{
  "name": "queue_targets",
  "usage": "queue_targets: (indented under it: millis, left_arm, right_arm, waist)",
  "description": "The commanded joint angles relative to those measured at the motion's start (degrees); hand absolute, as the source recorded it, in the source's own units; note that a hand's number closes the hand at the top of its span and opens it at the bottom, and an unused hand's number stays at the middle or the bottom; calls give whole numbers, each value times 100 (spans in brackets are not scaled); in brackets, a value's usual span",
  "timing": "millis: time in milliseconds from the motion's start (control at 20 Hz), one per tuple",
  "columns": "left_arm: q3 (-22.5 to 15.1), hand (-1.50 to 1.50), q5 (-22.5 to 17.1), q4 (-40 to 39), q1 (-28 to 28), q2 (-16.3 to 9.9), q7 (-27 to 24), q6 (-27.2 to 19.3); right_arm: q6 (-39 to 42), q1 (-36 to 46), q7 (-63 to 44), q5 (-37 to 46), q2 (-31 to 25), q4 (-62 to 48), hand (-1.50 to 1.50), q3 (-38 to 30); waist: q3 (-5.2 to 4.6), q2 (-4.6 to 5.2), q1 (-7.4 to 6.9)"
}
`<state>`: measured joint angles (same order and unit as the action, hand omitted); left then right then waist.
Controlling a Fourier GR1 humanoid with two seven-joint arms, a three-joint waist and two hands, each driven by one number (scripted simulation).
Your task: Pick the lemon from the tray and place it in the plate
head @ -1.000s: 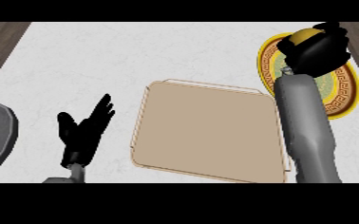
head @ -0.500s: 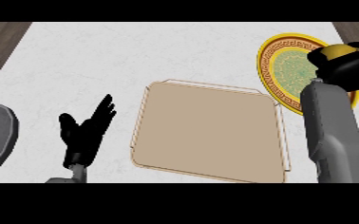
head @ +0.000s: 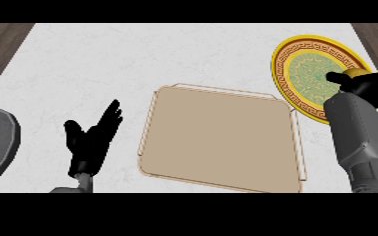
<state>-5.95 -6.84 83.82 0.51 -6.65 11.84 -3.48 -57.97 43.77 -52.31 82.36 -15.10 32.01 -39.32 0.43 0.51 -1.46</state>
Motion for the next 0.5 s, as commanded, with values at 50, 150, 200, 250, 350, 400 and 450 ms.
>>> queue_targets:
  millis: [50, 150, 200, 250, 350, 400, 450]
  left_arm:
    - [-51, 0, -27, -58, 128, 76, -44, 61]
    - [90, 0, -79, -221, -44, -7, -23, 106]
    - [111, 0, -108, -204, -207, -51, 170, 130]
    - [2, 0, -73, -178, 4, 32, 90, 121]
    - [168, 0, -109, -411, -131, -4, -47, 128]
    - [33, 0, -13, -107, 36, 20, 80, 42]
    - [9, 0, -14, 83, -6, 1, 282, 6]
  right_arm:
    - [-298, -40, 1714, -1661, -204, -337, -150, -83]
    - [-341, -95, 2371, -2149, -238, -154, -150, -54]
    - [-539, -5, 2507, -2254, -136, -130, -150, -32]
    - [-812, -63, 2725, -2391, -71, 94, -150, -23]
    - [-1000, -250, 3203, -2905, -17, 551, -150, -4]
    - [-1087, -171, 3357, -3109, 62, 642, -150, 19]
    - [-1316, -358, 3568, -3384, 219, 801, -150, -12]
  waist:
    - [-11, 16, -16]
    - [-6, 26, 6]
    - [-6, 37, -21]
    - [-1, 35, -34]
    - [-11, 7, 78]
    - [-8, -1, 10]
    - [-2, -2, 9]
